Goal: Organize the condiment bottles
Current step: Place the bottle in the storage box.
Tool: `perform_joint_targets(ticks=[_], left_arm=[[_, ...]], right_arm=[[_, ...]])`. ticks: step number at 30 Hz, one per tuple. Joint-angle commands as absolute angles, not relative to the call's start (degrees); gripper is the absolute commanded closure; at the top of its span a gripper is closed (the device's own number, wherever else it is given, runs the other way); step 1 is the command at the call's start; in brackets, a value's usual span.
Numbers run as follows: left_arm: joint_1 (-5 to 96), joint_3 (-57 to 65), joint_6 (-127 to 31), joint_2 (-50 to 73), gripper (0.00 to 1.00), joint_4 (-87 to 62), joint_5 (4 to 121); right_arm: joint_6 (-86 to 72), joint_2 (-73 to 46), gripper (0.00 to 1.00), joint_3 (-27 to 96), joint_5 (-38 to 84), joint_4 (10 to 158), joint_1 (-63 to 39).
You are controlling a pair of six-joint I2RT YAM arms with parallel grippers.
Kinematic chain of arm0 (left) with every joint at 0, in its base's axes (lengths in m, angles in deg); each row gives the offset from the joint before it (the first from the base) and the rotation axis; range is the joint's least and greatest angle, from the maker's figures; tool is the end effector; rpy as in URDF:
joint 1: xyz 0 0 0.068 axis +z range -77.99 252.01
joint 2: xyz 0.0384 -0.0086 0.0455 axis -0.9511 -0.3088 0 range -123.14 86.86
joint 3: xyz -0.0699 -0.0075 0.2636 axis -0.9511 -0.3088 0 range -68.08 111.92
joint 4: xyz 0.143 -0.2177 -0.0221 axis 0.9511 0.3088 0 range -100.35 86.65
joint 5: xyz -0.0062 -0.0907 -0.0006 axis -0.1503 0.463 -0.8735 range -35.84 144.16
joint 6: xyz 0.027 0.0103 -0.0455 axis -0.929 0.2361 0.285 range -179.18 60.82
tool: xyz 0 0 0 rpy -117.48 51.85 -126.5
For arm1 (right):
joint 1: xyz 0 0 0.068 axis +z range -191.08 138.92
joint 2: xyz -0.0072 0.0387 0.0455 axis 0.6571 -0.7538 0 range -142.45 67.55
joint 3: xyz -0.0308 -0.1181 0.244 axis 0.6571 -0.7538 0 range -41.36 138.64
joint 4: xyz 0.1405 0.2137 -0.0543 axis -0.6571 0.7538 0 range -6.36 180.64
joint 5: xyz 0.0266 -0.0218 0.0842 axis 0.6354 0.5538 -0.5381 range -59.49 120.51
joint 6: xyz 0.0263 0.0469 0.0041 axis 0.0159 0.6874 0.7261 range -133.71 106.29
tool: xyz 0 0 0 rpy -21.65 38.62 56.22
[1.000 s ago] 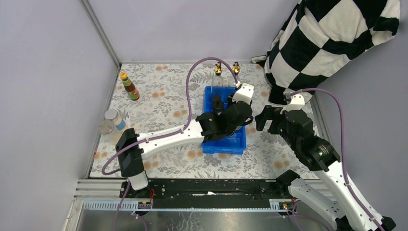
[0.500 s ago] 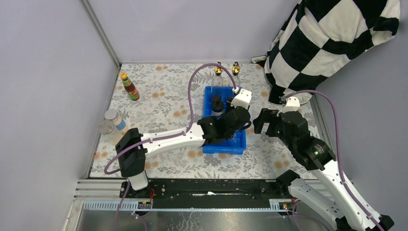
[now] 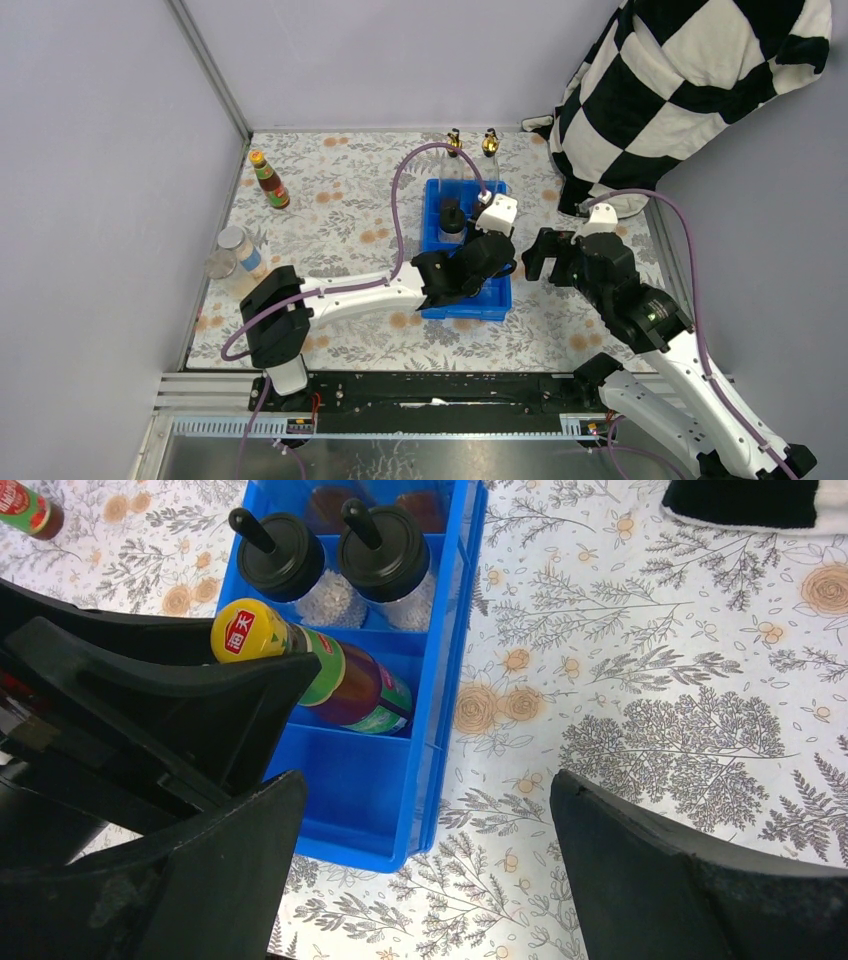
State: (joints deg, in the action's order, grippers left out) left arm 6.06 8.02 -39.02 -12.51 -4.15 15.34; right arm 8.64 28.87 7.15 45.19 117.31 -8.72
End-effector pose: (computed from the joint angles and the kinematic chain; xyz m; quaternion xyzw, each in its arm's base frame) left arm 0.1835 -0.3565 0.2823 0.1626 0.8156 -0.1148 0.5433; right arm 0.1268 0.0696 0.3356 -0.0031 0.8340 0.1536 0.5300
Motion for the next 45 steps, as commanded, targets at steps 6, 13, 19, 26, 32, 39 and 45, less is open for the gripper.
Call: perform_joint_targets(ticks=[6,13,19,26,32,39,45], left_arm=[[5.9,4.4,-36.3,-11.1,0.87,-16.2,15.2],[5.9,3.2,-34.8,-11.5,0.82,-15.9,16.2],[5.7,4.3,-33.4,-11.7,0.48,-12.1,16.5],[4.9,7.2,-32.2,-12.5,0.37,-6.0,16.8],[3.7,9.4,-31.0,-12.2,0.34,-0.5,15.6],[-1.3,11.6,-30.8,-8.7,0.30,6.1,9.3],[-5.5,11.6,-30.8,-4.5,0.01,9.6,3.9]], right_arm=[[9.3,28.8,0.00,5.9,43.1,115.0,-8.5],[9.5,28.8,0.00,5.5,42.7,114.9,-8.4],[9.4,28.6,0.00,5.3,42.3,114.7,-8.5],[9.5,28.1,0.00,5.1,41.6,114.0,-8.4],[9.6,27.8,0.00,4.8,41.3,113.8,-8.4],[9.5,27.6,0.00,4.7,41.1,113.4,-8.5],[9.8,26.6,0.00,5.2,40.0,112.8,-8.4]])
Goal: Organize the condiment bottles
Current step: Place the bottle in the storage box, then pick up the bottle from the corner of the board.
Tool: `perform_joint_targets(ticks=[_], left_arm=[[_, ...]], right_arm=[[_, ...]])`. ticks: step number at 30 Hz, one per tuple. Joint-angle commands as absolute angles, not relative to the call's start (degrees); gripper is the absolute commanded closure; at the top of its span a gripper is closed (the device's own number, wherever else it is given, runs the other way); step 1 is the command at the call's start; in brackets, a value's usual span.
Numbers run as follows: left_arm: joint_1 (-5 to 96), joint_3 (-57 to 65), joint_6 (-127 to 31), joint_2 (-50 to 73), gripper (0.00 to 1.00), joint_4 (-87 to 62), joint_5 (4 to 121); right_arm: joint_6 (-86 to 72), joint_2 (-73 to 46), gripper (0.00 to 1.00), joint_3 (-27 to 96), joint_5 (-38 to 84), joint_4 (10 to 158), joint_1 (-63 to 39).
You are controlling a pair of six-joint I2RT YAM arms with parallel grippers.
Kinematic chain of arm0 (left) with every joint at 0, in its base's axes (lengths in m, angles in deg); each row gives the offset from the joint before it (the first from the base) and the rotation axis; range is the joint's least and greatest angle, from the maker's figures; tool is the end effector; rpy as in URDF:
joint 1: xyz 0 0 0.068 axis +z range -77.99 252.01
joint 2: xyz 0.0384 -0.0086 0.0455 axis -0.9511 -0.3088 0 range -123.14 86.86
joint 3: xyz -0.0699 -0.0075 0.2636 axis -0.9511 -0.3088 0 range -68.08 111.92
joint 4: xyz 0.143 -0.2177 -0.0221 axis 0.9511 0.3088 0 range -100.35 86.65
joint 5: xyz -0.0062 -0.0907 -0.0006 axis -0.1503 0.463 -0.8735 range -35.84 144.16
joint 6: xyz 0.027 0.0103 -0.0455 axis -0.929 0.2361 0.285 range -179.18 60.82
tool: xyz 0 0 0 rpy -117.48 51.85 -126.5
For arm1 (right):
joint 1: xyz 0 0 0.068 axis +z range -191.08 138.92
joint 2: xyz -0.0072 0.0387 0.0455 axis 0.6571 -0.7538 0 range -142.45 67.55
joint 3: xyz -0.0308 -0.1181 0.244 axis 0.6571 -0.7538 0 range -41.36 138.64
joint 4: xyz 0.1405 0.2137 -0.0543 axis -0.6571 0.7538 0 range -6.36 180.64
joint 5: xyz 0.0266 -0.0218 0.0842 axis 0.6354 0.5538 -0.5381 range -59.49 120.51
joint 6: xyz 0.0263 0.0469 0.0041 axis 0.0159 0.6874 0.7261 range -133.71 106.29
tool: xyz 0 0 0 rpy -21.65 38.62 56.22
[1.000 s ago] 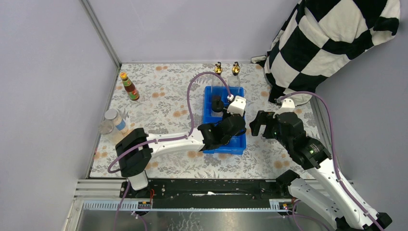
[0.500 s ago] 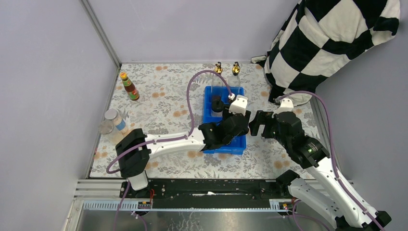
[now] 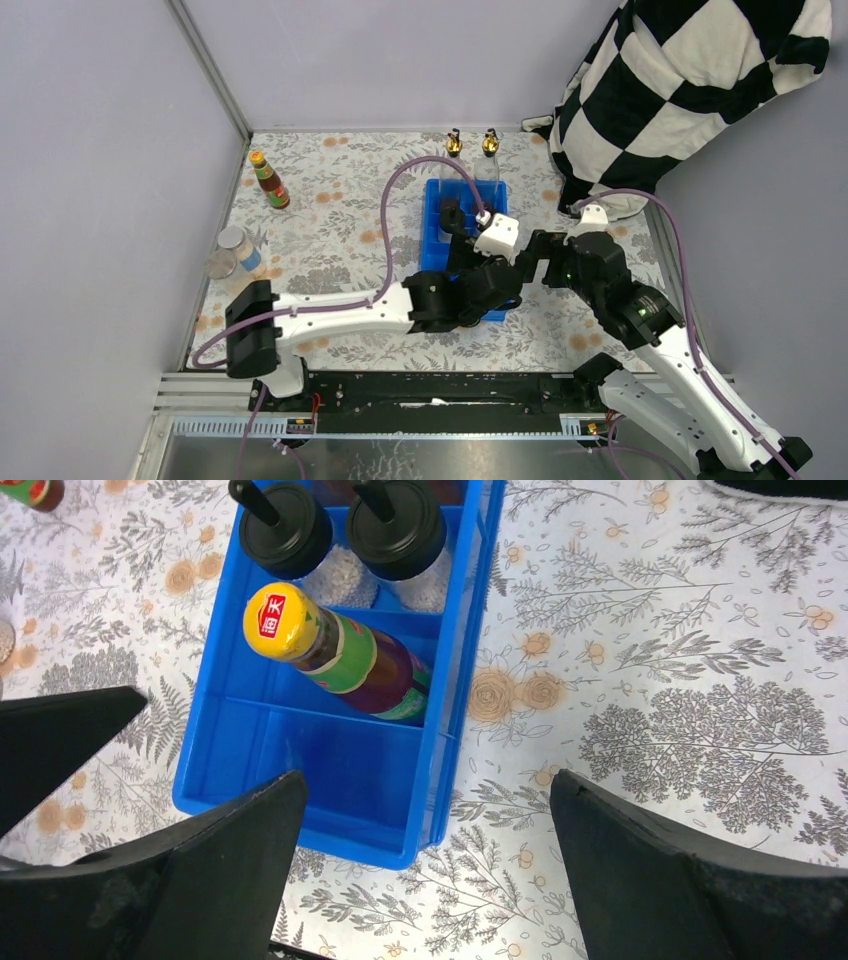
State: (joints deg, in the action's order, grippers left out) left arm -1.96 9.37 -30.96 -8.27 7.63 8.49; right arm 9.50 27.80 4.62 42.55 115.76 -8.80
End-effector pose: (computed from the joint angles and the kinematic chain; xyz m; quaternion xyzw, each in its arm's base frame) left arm 0.1281 -0.3540 0.3016 0.1554 0.8243 -0.1107 0.5330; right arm 0.1325 0.0749 0.3210 -0.0112 0.8446 0.1670 0.5085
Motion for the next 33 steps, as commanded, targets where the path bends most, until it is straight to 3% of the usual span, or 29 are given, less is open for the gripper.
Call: perform_joint_targets(ticks=[1,17,24,33], left_arm=[[-5.9,11.3,-30.6,-3.7,0.01,10.1,3.1],[-4.8,5.0,-31.0,10.2,0.01,15.3,-12.1],[6.6,-0.3,-36.3,15.2,0.01,8.3,-6.7],[27.8,0.5,-38.0,8.4,0.01,6.7,3.3]], right_arm=[[9.8,26.7,0.00,5.2,39.9,112.8,-8.5],[11.0,27.8,0.00,4.9,39.0,113.8,-8.5],[11.5,28.2,0.00,5.3,38.6,114.0,-8.4],[11.6,28.4,0.00,5.8,38.9,115.1,-8.4]])
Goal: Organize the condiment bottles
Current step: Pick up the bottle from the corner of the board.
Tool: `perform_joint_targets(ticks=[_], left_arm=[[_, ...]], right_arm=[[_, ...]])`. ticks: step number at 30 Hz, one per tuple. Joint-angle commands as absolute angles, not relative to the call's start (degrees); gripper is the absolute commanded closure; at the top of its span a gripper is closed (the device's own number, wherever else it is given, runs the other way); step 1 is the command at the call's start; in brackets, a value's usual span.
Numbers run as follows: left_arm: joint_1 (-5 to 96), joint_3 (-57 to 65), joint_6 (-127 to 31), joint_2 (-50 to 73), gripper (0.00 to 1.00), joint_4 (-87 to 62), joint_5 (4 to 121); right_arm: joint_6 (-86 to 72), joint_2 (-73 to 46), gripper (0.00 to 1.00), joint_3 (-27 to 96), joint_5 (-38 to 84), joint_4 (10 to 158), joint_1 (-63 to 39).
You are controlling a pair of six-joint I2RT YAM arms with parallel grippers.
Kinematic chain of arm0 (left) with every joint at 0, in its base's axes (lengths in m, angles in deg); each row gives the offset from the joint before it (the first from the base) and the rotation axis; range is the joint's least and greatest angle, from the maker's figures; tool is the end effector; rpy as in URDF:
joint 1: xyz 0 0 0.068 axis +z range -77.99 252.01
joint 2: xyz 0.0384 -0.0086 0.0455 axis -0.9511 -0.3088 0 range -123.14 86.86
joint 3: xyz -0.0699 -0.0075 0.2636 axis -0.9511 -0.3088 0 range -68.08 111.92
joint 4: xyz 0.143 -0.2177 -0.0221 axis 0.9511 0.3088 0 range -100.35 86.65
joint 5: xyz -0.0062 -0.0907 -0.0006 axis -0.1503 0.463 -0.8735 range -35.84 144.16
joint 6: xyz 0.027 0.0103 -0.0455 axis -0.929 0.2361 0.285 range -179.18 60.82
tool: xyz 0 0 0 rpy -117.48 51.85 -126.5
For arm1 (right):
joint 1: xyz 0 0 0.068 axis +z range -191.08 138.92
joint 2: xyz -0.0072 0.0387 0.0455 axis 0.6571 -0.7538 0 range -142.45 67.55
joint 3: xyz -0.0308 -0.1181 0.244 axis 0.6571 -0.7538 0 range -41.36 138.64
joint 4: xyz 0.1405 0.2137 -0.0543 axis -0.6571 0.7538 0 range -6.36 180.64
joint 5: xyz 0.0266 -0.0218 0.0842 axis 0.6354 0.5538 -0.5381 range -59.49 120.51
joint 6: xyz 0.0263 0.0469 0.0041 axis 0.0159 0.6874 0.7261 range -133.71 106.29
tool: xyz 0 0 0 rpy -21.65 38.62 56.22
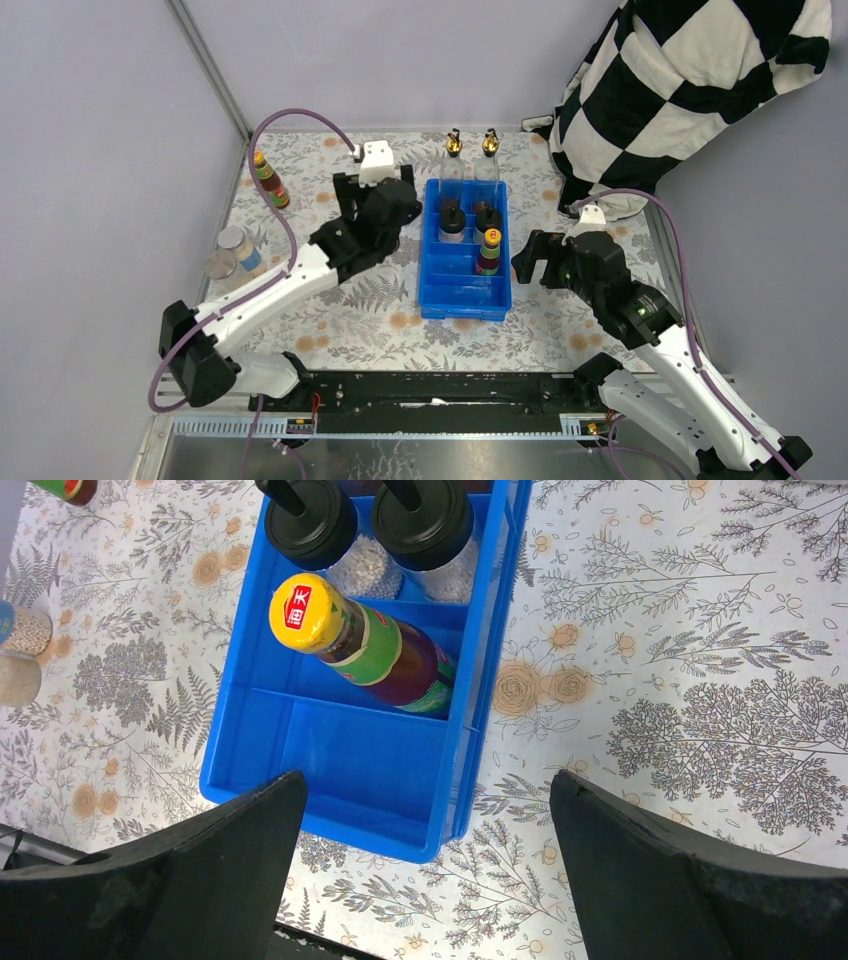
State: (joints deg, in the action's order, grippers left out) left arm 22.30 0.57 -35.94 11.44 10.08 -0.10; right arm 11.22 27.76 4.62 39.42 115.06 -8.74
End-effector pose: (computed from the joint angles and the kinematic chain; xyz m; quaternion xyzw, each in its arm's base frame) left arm 0.2084 -0.2012 0.3564 -0.0574 0.7938 0.0373 0.6043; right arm 0.1323 0.0772 0.3219 -0.0129 0.8429 0.1982 0.5001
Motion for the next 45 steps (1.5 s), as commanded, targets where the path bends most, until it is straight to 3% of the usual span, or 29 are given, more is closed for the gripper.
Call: perform_joint_targets(ticks=[1,9,20,28,45], left_arm=[[29.6,1.1,-38.3,7.3,0.01,6.7,3.5],[44.7,2.0,-36.6,0.2,0.01,6.0,8.9],[59.0,-2.2,-36.8,-1.6,0.01,-1.7,6.3],[62.6,-4.0,-35.3,-3.0,0.01,-6.7,-0.1],[68.1,-6.5,-35.7,-11.5,0.01,-21.2,3.2]], right_arm=[[11.5,28.3,0.00,5.9,38.9,115.1,-8.5],[11.7,28.7,0.00,5.5,39.1,115.7,-8.4],[11.8,28.9,0.00,3.3,39.1,114.4,-8.5],[11.3,27.6,0.00,2.3,37.9,113.2,-8.4],[9.4,21.1,0.00,1.9,34.1,110.2,-8.4]])
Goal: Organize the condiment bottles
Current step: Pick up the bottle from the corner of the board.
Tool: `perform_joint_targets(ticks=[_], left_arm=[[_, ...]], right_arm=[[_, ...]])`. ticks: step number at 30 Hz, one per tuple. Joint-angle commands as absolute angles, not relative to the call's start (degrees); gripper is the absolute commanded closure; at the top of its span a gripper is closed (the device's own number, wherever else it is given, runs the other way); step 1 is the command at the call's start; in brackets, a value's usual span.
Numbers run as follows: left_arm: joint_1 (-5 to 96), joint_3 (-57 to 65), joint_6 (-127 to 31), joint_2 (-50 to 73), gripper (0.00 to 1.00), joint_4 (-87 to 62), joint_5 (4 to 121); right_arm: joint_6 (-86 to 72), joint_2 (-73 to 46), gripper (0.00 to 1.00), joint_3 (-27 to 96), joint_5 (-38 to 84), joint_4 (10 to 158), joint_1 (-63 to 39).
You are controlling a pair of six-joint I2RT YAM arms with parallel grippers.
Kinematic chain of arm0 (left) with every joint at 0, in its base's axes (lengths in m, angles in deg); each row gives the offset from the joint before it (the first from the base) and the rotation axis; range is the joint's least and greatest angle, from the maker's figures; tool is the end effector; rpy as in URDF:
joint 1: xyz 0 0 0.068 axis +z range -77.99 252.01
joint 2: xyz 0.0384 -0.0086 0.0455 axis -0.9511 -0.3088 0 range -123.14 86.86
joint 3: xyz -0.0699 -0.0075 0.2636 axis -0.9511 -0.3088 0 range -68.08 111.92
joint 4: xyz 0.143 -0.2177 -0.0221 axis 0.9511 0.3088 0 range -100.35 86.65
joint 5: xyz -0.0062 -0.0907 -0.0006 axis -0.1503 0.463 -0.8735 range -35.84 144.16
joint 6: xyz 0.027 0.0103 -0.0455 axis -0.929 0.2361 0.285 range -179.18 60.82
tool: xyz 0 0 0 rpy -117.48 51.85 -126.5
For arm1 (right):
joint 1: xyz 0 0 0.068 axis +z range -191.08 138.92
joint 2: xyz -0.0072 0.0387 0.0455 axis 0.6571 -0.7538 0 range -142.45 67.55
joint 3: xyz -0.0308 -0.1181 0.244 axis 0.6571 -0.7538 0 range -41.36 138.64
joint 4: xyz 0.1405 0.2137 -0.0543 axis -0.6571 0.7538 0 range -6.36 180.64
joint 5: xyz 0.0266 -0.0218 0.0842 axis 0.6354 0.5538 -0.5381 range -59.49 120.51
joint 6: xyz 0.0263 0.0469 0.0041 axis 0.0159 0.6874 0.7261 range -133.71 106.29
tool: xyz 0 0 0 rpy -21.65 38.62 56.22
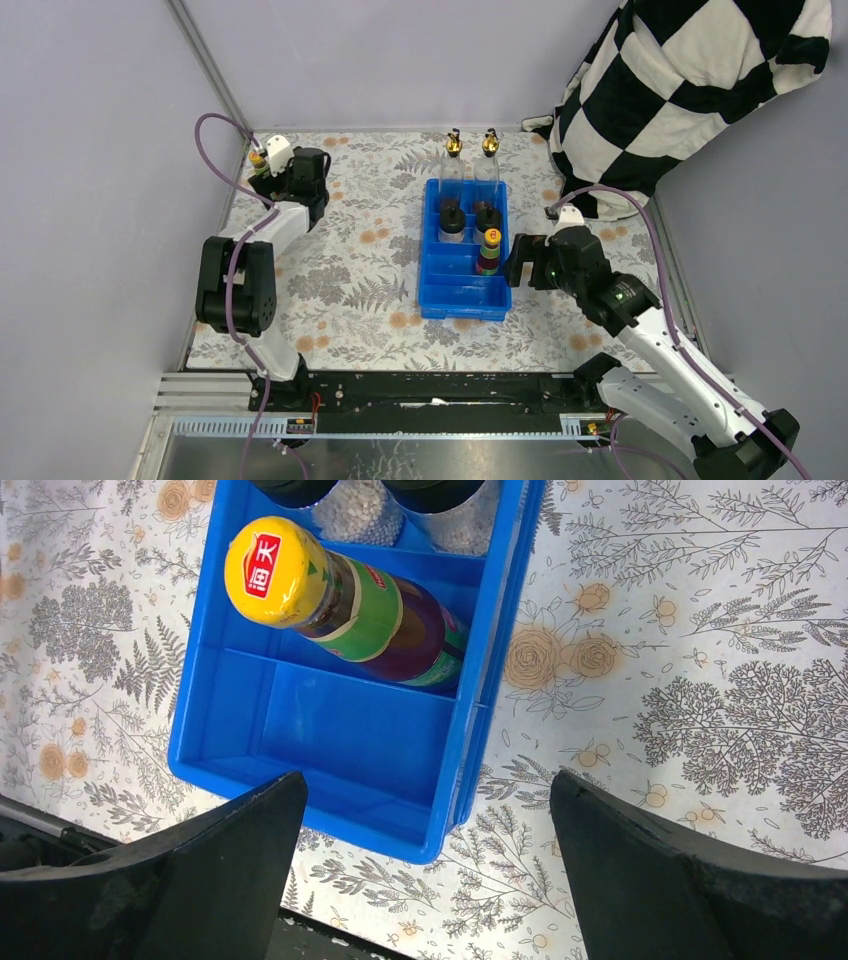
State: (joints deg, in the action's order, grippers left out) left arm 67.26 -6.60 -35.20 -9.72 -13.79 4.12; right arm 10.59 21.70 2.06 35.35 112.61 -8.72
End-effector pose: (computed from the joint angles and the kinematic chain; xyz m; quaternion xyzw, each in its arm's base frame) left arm 0.3687 -0.0033 0.2332 -0.3354 0.7457 0.2482 0.5195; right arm 0.1511 0.0921 0.2954 -0.0407 0.8706 0.1995 0.4479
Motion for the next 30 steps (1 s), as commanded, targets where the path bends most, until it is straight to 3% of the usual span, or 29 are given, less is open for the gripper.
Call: perform_joint_targets(ticks=[1,16,24,30], left_arm=[[68.3,-6.0,-35.8,-12.1,0.01,-21.4,2.9],[69.7,3.3,-29.7,-19.0,0.01,-16.4,-4.0],[70.1,15.1,-20.9,-26.0,0.01,-1.8,-9.6],[71.9,17.3,-19.4,-28.0,0.01,0.1,-7.8]], right_arm=[[9.3,20.8,0.00,1.8,34.1,109.9,-8.5],[9.8,15.6,0.00,-0.2,31.3,105.0,-8.5],[9.9,13.4,0.00,-1.1,30.6,103.3,-8.4],[9.9,12.3,0.00,-1.5,30.6,102.2,-8.5]])
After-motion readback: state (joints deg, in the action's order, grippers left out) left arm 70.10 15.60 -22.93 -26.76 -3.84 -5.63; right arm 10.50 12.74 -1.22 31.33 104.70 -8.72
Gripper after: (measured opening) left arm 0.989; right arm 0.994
